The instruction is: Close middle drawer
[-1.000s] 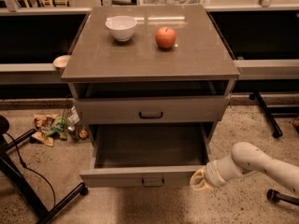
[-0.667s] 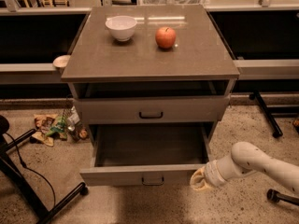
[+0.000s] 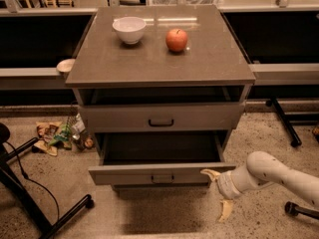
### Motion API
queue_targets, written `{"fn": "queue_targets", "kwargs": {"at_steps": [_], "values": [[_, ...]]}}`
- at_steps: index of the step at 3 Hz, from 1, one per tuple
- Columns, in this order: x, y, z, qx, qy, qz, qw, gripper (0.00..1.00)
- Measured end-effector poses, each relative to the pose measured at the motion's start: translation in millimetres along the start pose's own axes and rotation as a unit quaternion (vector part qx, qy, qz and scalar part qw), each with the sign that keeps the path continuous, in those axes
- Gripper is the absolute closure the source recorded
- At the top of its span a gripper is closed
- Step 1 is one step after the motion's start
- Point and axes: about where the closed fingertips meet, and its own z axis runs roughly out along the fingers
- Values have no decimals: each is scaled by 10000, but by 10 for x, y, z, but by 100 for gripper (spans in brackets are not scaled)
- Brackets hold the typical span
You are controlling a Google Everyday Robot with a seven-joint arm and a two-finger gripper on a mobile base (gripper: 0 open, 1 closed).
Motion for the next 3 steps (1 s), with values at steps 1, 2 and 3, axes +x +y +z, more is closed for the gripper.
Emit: {"fn": "queue_targets", "kwargs": {"at_steps": [1, 2, 3], "values": [[0, -1, 0, 1, 1, -1, 10000, 0], [28, -185, 56, 132, 92, -133, 9998, 19], [80, -466, 95, 353, 194, -256, 9989, 42]]}}
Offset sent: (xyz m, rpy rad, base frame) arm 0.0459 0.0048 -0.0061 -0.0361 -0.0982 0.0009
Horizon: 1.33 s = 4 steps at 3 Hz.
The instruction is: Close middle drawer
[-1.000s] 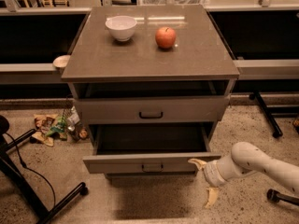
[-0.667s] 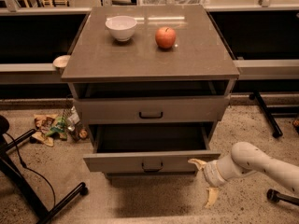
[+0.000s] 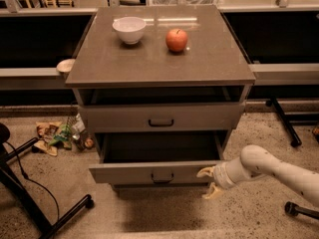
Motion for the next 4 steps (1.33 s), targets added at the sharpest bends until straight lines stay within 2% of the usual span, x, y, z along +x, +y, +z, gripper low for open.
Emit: {"fn": "queue_targets", "kwargs": {"at_steps": [1, 2, 3, 4], "values": [[135, -262, 20, 366, 100, 89, 9992, 65], [220, -428, 19, 605, 131, 176, 9979, 62], [276, -614, -4, 819, 130, 228, 9963, 39], [303, -807, -39, 973, 87, 240, 9949, 7]]}}
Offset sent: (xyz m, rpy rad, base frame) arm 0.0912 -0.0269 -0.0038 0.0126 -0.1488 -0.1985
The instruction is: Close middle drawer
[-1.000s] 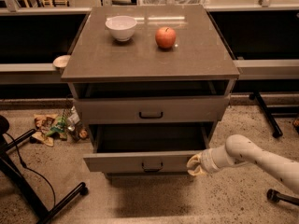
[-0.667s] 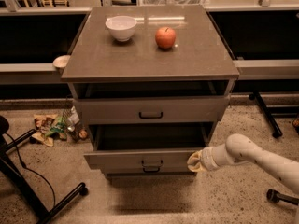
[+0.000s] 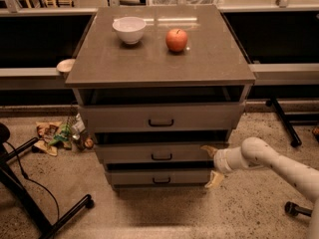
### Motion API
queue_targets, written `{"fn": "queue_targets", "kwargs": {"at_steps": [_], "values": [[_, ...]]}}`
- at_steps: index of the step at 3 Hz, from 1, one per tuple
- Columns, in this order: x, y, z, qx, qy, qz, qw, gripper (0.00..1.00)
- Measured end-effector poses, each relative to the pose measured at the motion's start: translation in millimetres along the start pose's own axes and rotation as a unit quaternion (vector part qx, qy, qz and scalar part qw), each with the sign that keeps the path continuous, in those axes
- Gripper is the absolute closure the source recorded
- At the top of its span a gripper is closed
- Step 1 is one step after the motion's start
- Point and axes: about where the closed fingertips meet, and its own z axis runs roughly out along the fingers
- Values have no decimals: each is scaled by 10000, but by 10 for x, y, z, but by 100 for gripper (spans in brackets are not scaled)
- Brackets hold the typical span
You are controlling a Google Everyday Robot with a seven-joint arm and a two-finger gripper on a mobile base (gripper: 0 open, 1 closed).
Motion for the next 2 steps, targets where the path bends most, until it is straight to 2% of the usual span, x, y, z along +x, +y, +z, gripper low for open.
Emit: {"fn": "queue_targets", "kwargs": {"at_steps": [1, 2], "values": [[5, -61, -2, 24, -38, 9, 10000, 0], [-2, -39, -13, 22, -45, 6, 10000, 0]]}}
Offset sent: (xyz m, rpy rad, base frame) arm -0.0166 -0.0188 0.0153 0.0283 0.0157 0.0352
